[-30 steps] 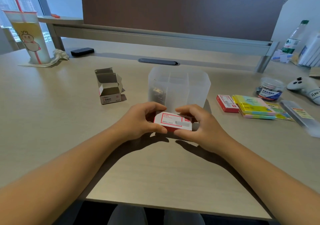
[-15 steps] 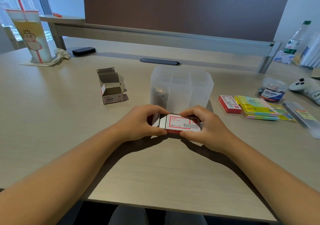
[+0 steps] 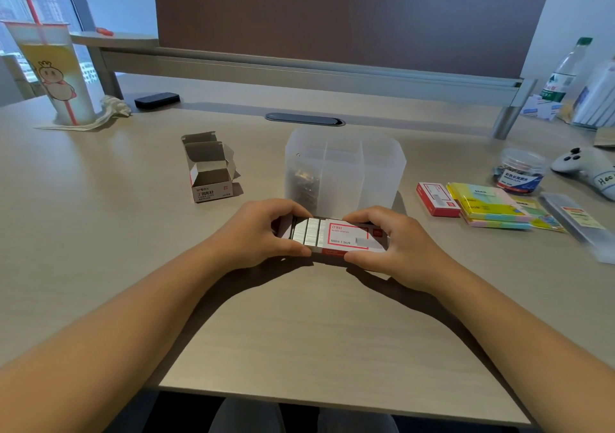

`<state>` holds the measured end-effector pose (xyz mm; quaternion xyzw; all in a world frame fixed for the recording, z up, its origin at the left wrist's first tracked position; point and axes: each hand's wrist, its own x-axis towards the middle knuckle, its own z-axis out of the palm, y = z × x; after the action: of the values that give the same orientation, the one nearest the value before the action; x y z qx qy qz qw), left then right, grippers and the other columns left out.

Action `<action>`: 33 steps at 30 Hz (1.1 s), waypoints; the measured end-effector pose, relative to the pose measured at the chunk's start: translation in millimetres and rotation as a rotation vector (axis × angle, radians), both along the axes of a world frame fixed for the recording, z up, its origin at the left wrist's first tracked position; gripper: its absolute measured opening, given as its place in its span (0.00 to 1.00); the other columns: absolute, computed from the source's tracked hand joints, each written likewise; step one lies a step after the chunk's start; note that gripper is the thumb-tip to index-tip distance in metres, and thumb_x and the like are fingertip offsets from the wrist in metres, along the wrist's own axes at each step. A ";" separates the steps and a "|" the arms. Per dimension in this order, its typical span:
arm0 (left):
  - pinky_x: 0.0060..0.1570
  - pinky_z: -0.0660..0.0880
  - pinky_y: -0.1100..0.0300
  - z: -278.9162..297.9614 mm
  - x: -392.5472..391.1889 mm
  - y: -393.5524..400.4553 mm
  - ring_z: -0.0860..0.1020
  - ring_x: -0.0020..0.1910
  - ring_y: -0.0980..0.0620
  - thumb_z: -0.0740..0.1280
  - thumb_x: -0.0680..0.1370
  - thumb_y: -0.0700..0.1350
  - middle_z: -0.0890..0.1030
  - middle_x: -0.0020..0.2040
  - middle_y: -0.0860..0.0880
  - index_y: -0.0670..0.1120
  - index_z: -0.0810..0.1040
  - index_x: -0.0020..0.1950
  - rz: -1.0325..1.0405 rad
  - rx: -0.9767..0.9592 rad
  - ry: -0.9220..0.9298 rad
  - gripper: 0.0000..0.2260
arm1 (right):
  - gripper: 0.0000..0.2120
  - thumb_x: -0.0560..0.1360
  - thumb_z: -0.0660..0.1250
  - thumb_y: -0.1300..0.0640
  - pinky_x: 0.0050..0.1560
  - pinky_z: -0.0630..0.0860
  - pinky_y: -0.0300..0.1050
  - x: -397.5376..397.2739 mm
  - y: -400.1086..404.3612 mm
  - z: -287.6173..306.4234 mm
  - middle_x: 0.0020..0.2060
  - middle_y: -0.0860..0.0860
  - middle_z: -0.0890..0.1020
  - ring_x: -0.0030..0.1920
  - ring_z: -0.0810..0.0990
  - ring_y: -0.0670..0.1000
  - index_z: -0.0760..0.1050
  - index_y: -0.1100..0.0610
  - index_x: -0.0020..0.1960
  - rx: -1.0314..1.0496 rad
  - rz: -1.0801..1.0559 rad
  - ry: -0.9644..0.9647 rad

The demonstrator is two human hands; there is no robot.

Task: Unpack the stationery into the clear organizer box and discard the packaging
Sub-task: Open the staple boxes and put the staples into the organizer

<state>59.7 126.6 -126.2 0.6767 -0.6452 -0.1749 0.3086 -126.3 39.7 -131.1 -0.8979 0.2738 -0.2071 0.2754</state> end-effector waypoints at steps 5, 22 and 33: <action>0.46 0.70 0.71 0.9 6.7 2.8 0.71 0.50 0.58 0.71 0.70 0.43 0.72 0.44 0.61 0.55 0.72 0.53 0.014 0.018 0.033 0.15 | 0.21 0.70 0.68 0.55 0.39 0.73 0.27 -6.0 -2.2 0.6 0.59 0.48 0.75 0.54 0.68 0.41 0.68 0.52 0.61 0.029 -0.030 0.034; 0.43 0.70 0.72 4.3 9.1 8.6 0.73 0.46 0.59 0.70 0.70 0.45 0.73 0.47 0.58 0.54 0.72 0.53 0.048 -0.060 0.129 0.14 | 0.22 0.71 0.66 0.48 0.49 0.64 0.30 -3.1 -2.1 4.7 0.61 0.50 0.73 0.54 0.64 0.40 0.70 0.54 0.63 -0.176 -0.081 -0.015; 0.45 0.75 0.65 47.5 -1.7 -0.2 0.72 0.54 0.53 0.69 0.71 0.39 0.72 0.46 0.59 0.52 0.70 0.55 -0.010 -0.096 0.246 0.16 | 0.04 0.73 0.65 0.61 0.30 0.77 0.32 25.4 4.4 53.9 0.36 0.47 0.79 0.31 0.80 0.47 0.73 0.53 0.41 0.354 -0.050 -0.368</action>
<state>58.0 126.4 -78.7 0.6314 -0.6133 -0.2269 0.4168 -100.9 44.2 -77.1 -0.7759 0.2731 -0.3226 0.4683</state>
